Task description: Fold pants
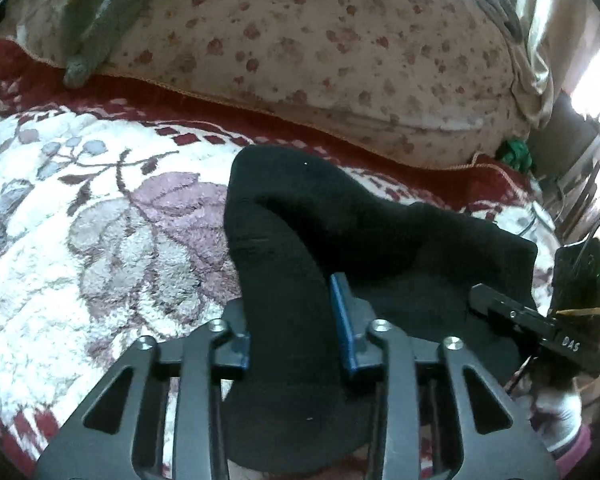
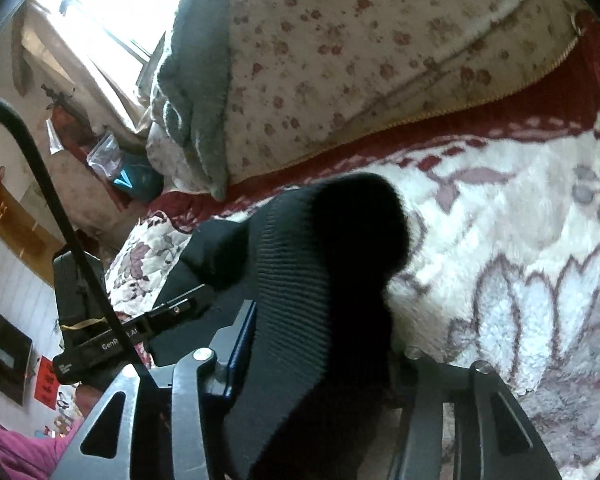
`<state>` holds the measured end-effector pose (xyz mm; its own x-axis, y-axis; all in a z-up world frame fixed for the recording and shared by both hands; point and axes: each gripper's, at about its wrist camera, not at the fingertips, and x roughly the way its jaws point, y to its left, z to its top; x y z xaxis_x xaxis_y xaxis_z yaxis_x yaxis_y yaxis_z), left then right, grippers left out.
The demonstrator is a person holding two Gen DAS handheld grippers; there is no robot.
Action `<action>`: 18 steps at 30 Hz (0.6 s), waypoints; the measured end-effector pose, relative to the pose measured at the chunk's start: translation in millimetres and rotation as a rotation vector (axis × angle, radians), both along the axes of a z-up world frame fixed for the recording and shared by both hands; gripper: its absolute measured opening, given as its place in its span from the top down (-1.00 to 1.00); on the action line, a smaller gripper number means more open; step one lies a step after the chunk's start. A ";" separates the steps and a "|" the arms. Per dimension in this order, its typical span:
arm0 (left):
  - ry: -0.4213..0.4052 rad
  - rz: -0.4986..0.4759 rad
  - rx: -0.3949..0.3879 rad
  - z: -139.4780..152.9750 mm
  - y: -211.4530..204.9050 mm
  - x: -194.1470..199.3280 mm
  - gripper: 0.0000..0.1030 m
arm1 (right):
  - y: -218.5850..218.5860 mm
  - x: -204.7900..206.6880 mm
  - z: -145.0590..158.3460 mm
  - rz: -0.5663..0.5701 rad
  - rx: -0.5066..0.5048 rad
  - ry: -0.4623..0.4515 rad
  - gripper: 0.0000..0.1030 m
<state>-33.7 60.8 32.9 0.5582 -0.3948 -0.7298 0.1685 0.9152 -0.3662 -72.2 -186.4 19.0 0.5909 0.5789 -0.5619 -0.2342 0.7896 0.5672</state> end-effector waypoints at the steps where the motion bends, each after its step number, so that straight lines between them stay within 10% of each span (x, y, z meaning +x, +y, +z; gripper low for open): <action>1: 0.003 0.004 -0.007 3.4 2.8 -0.8 0.45 | 2.0 -0.3 5.8 0.006 0.003 -0.010 0.15; 18: -0.093 0.267 0.107 72.3 151.1 -9.2 0.46 | 158.9 64.9 43.5 0.224 0.080 -0.042 0.17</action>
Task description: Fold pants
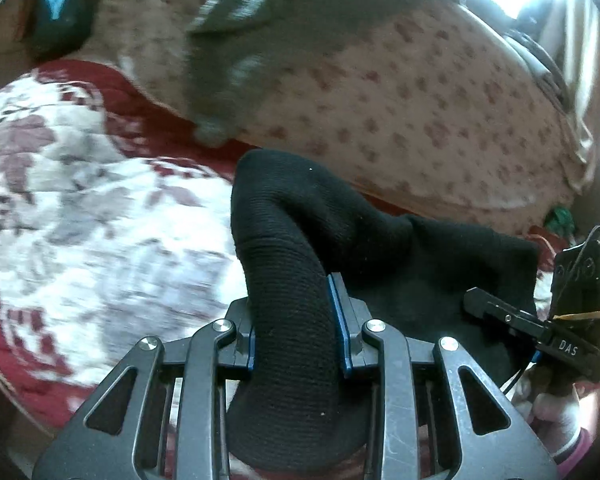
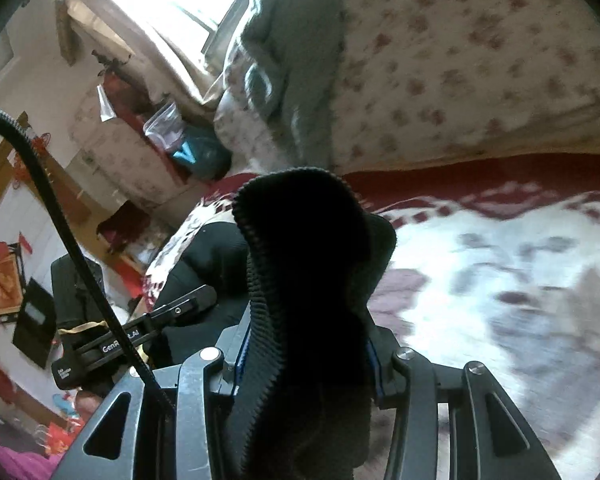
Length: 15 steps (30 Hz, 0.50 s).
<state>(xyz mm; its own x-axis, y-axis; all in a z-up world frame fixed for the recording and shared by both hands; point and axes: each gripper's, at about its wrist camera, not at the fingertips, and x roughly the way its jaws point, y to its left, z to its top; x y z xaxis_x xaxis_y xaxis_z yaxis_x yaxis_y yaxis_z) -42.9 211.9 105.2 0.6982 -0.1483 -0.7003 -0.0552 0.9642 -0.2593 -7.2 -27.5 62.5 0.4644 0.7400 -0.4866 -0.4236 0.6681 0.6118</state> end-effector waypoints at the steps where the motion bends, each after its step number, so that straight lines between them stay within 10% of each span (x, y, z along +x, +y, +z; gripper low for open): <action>1: 0.002 0.013 0.002 0.0 6.4 -0.4 0.46 | 15.0 7.9 -3.9 0.017 0.007 0.013 0.17; 11: 0.113 0.132 -0.045 -50.9 75.6 7.0 0.45 | 83.8 46.5 -49.4 0.083 -0.078 0.113 0.09; 15: 0.110 0.169 -0.058 -64.5 81.5 6.8 0.07 | 77.5 57.0 -68.7 0.053 -0.055 0.183 0.01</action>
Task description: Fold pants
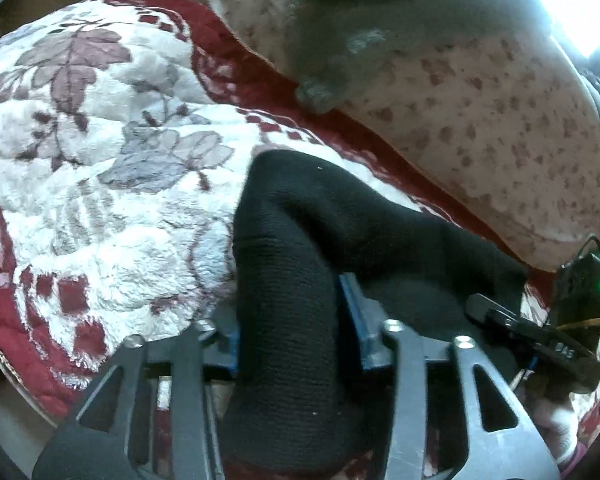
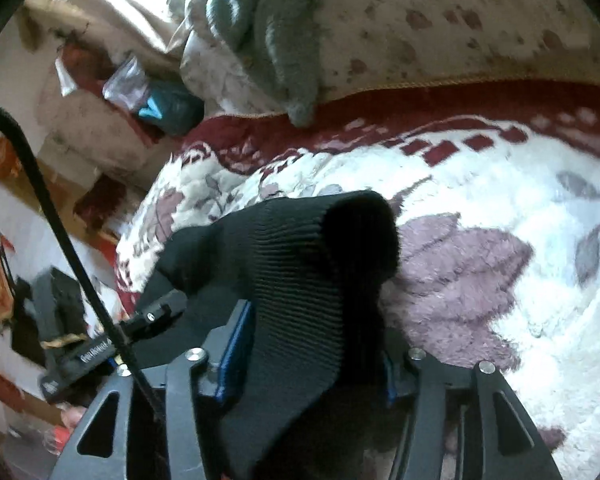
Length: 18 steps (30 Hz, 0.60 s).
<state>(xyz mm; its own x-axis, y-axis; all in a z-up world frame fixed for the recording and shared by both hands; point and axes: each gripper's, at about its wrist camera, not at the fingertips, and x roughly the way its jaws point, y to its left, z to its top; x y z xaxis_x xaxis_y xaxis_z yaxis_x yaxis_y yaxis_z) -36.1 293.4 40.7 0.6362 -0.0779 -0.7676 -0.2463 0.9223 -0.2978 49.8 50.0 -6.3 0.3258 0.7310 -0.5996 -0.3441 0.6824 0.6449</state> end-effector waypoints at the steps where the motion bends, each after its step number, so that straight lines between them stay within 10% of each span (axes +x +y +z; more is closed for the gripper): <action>1: -0.002 0.003 0.006 0.1 -0.2 -0.2 0.04 | -0.3 0.5 1.4 0.004 -0.005 0.001 0.00; 18: -0.032 0.117 0.214 40.4 -17.8 -30.6 -0.05 | 3.3 -45.6 83.3 -0.004 -0.218 -0.286 -0.05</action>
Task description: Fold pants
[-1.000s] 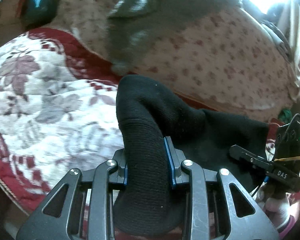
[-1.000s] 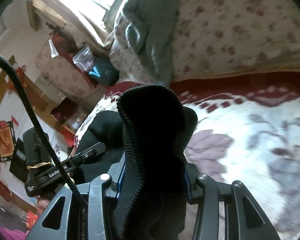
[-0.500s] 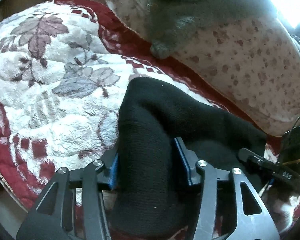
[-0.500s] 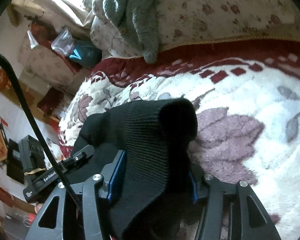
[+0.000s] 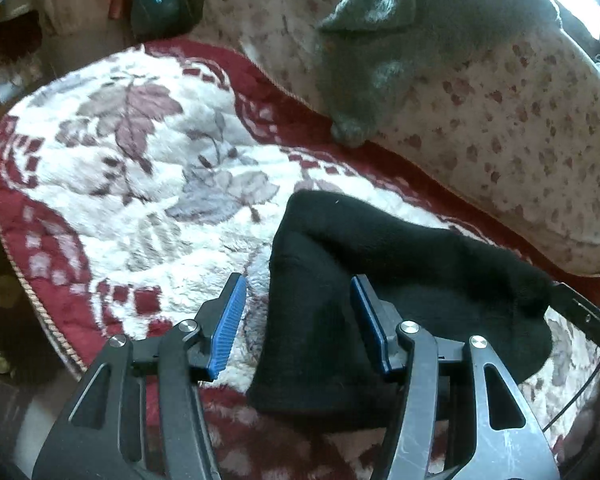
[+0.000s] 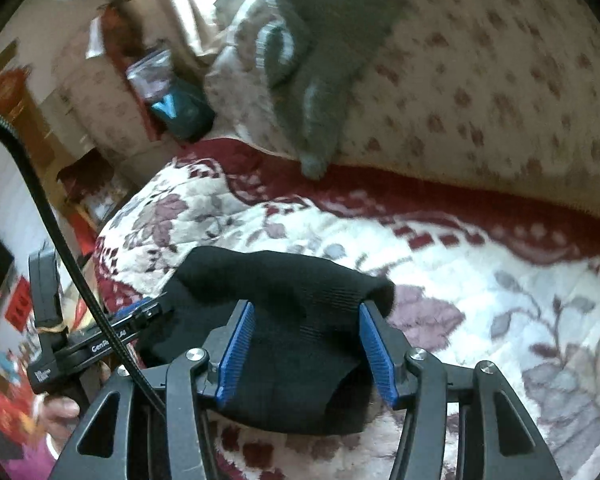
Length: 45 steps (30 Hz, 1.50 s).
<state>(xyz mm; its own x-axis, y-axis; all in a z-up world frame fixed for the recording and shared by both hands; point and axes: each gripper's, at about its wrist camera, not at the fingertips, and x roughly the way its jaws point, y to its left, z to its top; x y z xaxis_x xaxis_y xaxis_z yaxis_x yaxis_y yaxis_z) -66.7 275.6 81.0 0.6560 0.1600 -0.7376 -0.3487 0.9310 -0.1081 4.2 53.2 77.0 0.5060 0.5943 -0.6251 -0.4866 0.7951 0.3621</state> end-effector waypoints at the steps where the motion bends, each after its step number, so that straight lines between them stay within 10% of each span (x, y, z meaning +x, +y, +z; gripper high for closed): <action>1: -0.005 0.003 0.006 2.2 -1.5 -1.7 -0.05 | 6.0 -6.6 5.1 0.015 -0.020 -0.030 -0.07; 45: -0.083 0.043 0.183 33.9 -76.3 -74.1 -0.05 | 18.4 -73.7 4.4 0.074 -0.055 -0.089 -0.16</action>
<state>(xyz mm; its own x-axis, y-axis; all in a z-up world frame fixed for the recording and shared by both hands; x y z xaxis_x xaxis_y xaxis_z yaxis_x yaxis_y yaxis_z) -140.8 199.3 114.9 0.7032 0.3158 -0.6370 -0.3857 0.9221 0.0313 -69.5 71.7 81.4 0.5172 0.5983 -0.6121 -0.5730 0.7732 0.2716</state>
